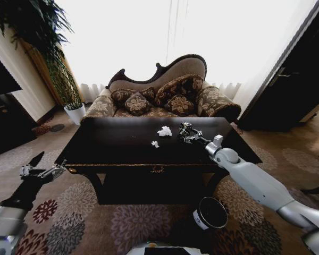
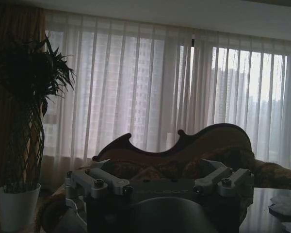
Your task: Move to the front of the table and place the trash on the table into the trash bin.
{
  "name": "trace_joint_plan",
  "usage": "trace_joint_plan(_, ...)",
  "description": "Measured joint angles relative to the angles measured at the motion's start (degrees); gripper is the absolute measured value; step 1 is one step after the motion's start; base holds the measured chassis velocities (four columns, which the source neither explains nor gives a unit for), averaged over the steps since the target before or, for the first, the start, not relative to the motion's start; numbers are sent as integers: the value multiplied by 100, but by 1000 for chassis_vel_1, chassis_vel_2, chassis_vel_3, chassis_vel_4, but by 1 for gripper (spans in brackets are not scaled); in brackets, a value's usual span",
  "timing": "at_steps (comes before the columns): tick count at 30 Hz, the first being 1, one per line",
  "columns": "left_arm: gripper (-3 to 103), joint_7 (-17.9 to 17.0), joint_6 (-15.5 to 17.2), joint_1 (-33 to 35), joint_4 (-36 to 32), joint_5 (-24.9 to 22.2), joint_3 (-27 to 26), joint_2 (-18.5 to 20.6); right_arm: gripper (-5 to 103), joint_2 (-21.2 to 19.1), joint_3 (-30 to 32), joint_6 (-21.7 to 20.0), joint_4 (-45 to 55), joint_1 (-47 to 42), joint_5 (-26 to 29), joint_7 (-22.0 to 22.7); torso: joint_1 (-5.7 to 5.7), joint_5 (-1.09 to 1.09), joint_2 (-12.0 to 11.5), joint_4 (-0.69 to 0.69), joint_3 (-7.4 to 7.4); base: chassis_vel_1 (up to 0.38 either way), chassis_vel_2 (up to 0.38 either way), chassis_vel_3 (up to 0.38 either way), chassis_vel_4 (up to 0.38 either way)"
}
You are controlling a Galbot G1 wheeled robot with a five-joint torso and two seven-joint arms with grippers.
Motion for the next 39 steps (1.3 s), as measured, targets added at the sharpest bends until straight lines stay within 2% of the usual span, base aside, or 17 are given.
trace_joint_plan(2,100,1,-1,4,-13,1,0,-2,88,-9,5,2,0,5,12,-4,0,0,0,0,0,0,0,0,0)
trace_joint_plan(4,100,2,-2,7,-30,3,1,-8,78,-23,17,10,1,7,17,-12,0,0,0,0,0,0,0,0,0)
trace_joint_plan(5,100,2,-2,8,-40,4,3,-10,78,-33,25,16,1,4,17,-22,0,0,0,0,0,0,0,0,0)
trace_joint_plan(6,100,2,-2,12,-55,4,8,-14,65,-44,45,25,1,-17,16,-41,0,0,0,0,0,0,0,0,0)
trace_joint_plan(8,100,3,-2,17,-62,4,10,-15,65,-48,58,34,3,-38,15,-54,0,0,0,0,0,0,0,0,0)
trace_joint_plan(12,100,3,-2,47,-79,2,-2,-19,44,-50,103,53,19,-100,-2,-75,0,1,0,-1,0,0,0,0,0)
trace_joint_plan(14,100,3,-2,53,-81,-1,-9,-19,44,-49,105,54,23,-104,-3,-75,0,1,0,0,0,0,0,0,0)
trace_joint_plan(17,100,2,-2,63,-89,-21,-25,-19,28,-44,143,55,62,-131,1,-76,0,0,0,0,0,0,0,0,0)
trace_joint_plan(18,100,2,-2,63,-89,-21,-25,-19,28,-44,143,55,62,-131,1,-76,0,0,0,0,0,0,0,0,0)
trace_joint_plan(20,100,2,-17,60,-56,9,-27,-19,17,-48,194,53,120,-171,24,-83,0,1,0,0,0,0,0,0,0)
trace_joint_plan(21,100,1,-24,58,-43,21,-27,-19,17,-52,209,53,133,-183,27,-92,0,1,0,0,0,0,0,0,0)
trace_joint_plan(24,100,-9,-23,28,-66,-121,-1,-33,3,-108,301,53,191,-274,37,-116,0,0,0,0,0,0,0,0,0)
trace_joint_plan(32,100,-46,27,-42,-109,-255,53,-32,0,-143,493,56,301,-456,76,-119,0,1,0,0,0,0,0,0,0)
trace_joint_plan(37,100,-50,27,-95,-89,-291,51,-6,0,-168,1028,43,612,-868,112,-117,0,0,0,1,0,0,0,0,0)
trace_joint_plan(39,100,-55,29,-177,-44,-327,49,31,0,-193,1468,-1,877,-1219,156,-105,0,2,0,-1,0,0,0,0,0)
